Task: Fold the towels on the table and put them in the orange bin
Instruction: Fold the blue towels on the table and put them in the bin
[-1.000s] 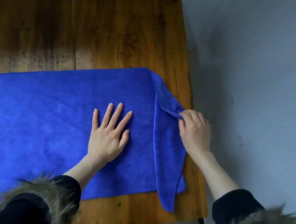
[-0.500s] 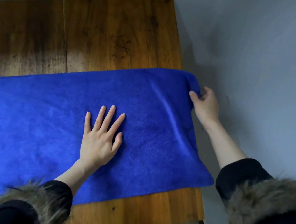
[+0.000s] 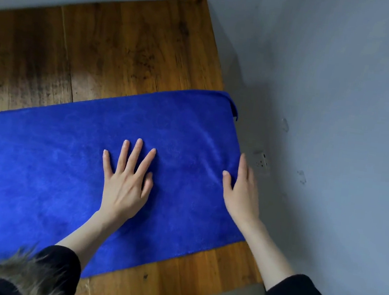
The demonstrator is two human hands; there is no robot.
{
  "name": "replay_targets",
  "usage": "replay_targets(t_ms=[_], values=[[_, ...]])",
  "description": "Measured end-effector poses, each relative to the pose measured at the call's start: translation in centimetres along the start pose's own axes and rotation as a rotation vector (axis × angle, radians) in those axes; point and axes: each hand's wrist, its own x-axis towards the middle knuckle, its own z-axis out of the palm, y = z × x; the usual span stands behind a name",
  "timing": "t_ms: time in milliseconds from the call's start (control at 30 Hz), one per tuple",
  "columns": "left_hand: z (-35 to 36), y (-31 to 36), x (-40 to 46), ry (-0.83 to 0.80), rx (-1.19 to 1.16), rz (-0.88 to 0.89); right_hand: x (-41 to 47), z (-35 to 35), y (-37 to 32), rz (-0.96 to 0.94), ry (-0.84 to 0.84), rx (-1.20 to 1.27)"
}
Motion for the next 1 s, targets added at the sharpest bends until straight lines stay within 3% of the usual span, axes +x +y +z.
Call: replay_targets(t_ms=[100,233,400,633,767,1000], values=[[-1.1,2.0,2.7,0.002,-0.03,0.097,-0.2,0.4,-0.3,-0.171,0.058,-0.229],[-1.9,6.3,8.4,-0.002,-0.051,0.324,-0.7,0.8,-0.1,-0.197,0.019,-0.325],[-2.1,10.7,14.0,-0.001,0.059,0.517,-1.7,0.3,0.5,-0.226,0.059,-0.037],[-2.6,13.7,18.4,0.036,-0.055,0.377,-1.5,-1.7,4.0,0.186,0.104,0.431],[-2.4,14.9,19.3,0.064,-0.071,0.267,-0.9,-3.3,7.6,0.582,-0.057,0.732],[-1.7,16.3,19.6,0.037,0.06,0.193,-1.8,-4.0,10.3,0.972,-0.353,0.806]])
